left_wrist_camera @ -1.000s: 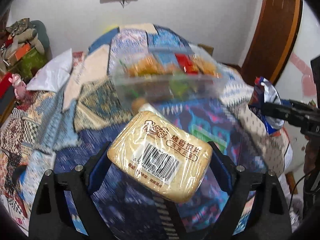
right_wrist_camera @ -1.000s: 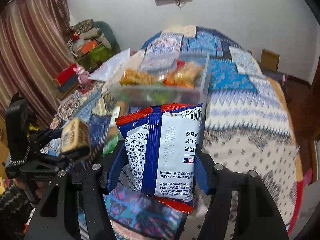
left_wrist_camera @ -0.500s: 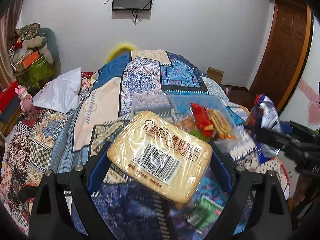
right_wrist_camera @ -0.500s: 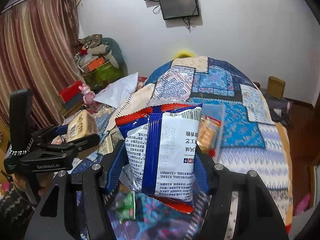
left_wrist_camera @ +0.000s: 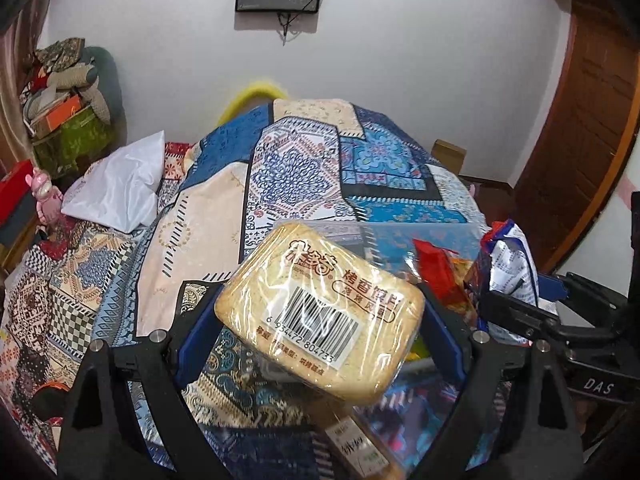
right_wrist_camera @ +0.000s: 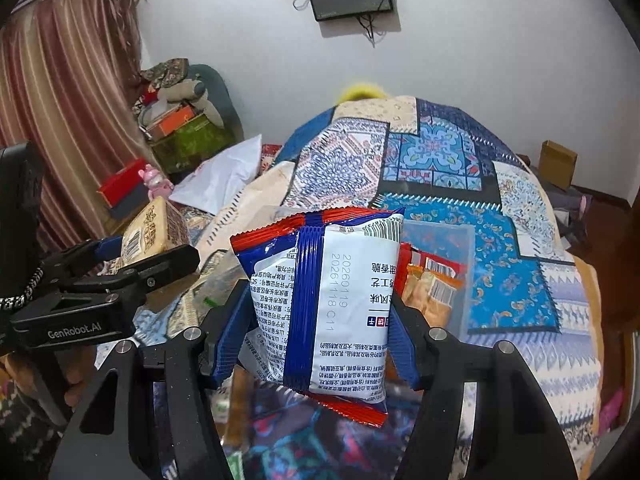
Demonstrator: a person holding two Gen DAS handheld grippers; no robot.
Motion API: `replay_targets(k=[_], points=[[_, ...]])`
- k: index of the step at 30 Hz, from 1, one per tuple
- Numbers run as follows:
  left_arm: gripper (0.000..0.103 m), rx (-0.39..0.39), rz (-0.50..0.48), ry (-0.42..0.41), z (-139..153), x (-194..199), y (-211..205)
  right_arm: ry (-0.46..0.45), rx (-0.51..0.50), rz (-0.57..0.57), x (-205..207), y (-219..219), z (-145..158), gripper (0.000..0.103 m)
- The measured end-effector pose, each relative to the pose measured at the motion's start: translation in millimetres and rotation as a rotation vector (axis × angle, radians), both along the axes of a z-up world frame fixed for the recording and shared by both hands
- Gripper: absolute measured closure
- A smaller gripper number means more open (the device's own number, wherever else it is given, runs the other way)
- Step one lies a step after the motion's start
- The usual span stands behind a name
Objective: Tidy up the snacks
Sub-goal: 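Carry the bread pack and white-blue bag over the clear box, then open both tools to release the bread pack and bag into the box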
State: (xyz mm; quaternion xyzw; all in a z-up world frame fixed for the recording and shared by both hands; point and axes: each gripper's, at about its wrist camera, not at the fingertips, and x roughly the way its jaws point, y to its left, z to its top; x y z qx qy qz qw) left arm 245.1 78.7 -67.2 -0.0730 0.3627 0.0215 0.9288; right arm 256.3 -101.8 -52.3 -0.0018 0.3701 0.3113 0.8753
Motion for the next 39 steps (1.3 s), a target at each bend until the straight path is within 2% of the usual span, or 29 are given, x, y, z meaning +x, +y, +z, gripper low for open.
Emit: replay_targets(k=[15,24,30,36,39], points=[[0.012,-0.002,0.008,0.064,-39.1,66.5,11.0,0.019,-0.042,0.001,47.4,19.7,-22.1,0.044],[0.012,0.022,-0.015,0.098,-54.2,84.6,4.0,0.012,-0.078,0.013,53.4,27.5,-33.9,0.043],[0.011,0.044,-0.034,0.077,-51.5,75.2,-0.2,-0.02,-0.082,0.002,48.5,24.6,-27.3,0.043],[0.005,-0.034,-0.043,0.009,-28.5,55.6,5.1,-0.024,-0.05,0.021,30.3,17.2,-13.5,0.043],[0.005,0.001,-0.046,-0.009,-15.6,46.8,-1.6,-0.028,-0.035,0.032,17.5,12.8,-6.3,0.042]])
